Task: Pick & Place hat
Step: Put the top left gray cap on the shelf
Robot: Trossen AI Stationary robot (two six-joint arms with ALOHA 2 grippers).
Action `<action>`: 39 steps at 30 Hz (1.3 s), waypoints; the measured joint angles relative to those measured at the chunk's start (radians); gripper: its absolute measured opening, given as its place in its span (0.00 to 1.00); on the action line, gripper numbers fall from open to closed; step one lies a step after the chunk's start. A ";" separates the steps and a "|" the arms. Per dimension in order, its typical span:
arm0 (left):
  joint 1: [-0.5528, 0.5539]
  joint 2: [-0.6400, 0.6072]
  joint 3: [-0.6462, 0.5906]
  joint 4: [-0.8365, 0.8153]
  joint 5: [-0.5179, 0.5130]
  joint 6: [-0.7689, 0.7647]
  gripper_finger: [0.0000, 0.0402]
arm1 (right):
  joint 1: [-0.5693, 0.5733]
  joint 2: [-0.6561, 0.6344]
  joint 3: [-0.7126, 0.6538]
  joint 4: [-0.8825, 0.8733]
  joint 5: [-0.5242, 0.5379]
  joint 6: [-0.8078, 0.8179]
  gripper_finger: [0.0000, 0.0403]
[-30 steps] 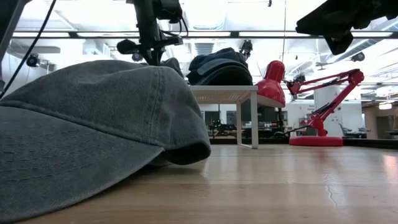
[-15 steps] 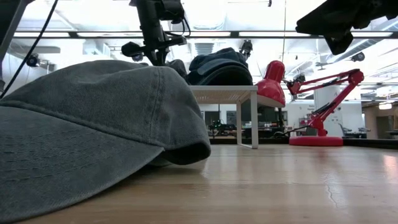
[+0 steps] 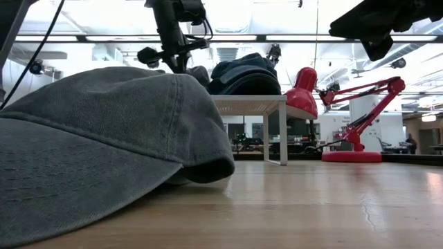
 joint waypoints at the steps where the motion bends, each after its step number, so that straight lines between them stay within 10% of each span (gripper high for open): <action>1: -0.001 0.000 0.000 0.003 0.003 -0.003 0.02 | 0.000 0.000 0.000 0.000 0.000 0.000 0.13; 39: -0.005 0.000 -0.048 0.072 0.058 0.005 0.07 | 0.000 0.000 0.000 0.005 0.000 0.000 0.13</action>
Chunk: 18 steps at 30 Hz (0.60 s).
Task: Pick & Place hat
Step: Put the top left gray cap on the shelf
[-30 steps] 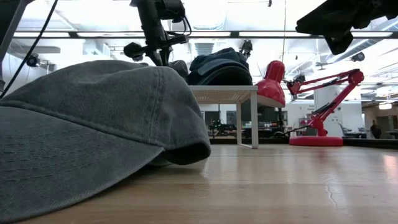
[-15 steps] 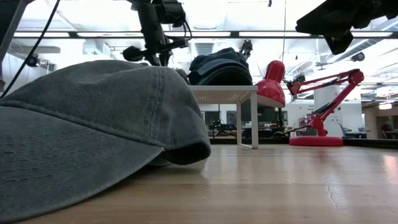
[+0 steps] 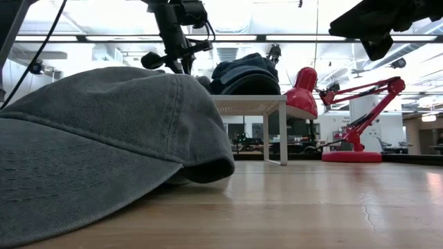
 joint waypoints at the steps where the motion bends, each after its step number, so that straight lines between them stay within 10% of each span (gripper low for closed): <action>1: 0.000 0.000 0.000 0.000 0.001 0.000 0.07 | 0.000 0.000 0.000 0.000 0.000 0.000 0.13; 18: 0.000 0.000 0.000 -0.013 0.003 0.013 0.07 | 0.000 0.000 0.000 0.002 0.000 0.000 0.13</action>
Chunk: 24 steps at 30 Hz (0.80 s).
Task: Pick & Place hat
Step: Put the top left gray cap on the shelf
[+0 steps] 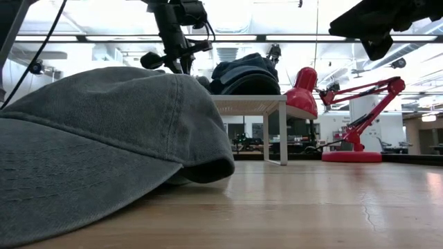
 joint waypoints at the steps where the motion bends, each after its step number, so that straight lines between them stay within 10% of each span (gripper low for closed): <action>1: 0.000 0.000 0.000 0.000 0.000 0.001 0.07 | 0.000 0.000 0.000 0.000 0.000 0.000 0.13; 24: 0.000 -0.002 0.000 0.038 0.005 -0.004 0.07 | 0.000 0.001 0.000 0.013 0.000 0.000 0.13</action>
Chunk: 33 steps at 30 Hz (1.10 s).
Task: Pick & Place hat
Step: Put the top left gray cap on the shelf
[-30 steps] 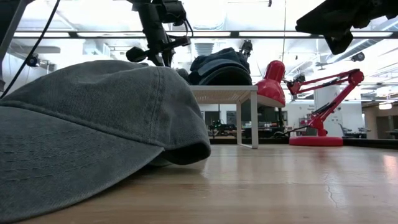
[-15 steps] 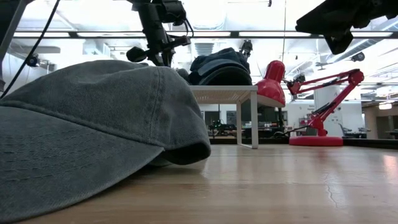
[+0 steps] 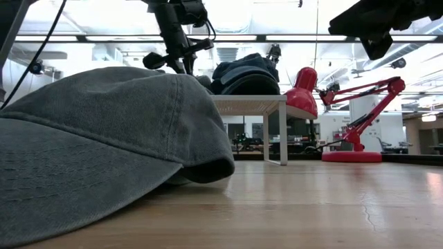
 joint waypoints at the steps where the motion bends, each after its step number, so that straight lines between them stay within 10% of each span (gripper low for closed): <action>1: 0.000 0.000 0.000 0.001 0.000 -0.001 0.07 | 0.000 0.000 0.000 0.000 0.000 0.000 0.13; 33: -0.002 0.000 -0.001 0.016 0.000 -0.008 0.07 | 0.000 0.000 0.000 0.001 0.000 0.000 0.13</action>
